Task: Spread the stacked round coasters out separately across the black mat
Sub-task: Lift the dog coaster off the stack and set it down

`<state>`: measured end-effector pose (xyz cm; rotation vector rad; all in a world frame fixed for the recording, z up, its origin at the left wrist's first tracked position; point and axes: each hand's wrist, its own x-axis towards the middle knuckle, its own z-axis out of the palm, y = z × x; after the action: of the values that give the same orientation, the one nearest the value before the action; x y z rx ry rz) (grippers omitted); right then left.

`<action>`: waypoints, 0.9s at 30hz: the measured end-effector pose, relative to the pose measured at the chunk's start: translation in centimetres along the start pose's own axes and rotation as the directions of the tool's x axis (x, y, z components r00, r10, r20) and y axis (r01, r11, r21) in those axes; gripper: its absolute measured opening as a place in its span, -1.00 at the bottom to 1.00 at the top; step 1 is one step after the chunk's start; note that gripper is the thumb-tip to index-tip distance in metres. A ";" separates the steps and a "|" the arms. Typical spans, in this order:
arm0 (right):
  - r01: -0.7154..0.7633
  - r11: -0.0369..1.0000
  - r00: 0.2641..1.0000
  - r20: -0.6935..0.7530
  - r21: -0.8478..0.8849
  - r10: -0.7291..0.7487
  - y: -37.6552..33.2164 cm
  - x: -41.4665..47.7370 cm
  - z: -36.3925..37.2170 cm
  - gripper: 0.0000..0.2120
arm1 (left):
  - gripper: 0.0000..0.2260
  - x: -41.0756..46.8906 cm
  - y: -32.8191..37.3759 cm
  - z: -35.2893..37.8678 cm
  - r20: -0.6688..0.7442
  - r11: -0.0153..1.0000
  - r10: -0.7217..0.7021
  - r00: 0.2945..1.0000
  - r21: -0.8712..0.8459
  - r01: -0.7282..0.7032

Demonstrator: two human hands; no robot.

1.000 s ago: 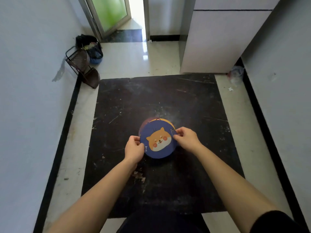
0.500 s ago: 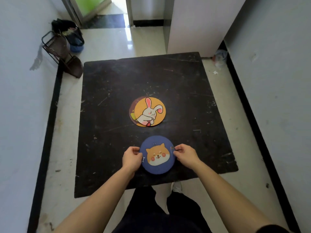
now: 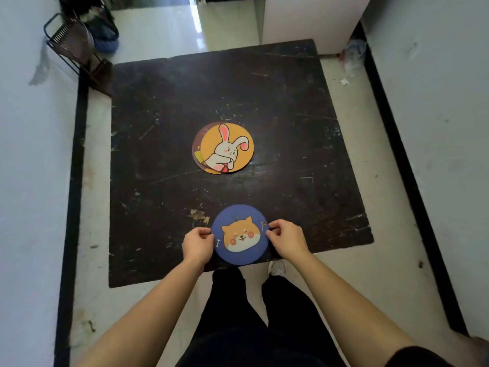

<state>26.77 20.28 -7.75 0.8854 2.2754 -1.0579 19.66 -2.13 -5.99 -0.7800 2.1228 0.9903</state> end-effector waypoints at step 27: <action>0.239 0.860 0.532 -0.680 -0.450 -0.504 -14.8 -2.7 -24.4 -0.44 | -0.43 -8.5 27.0 -7.8 -0.078 0.207 0.976 0.205 0.628 -0.750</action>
<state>14.40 31.45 15.58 0.8251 3.3967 -0.4203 2.58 7.99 15.62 0.8083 3.1662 0.7038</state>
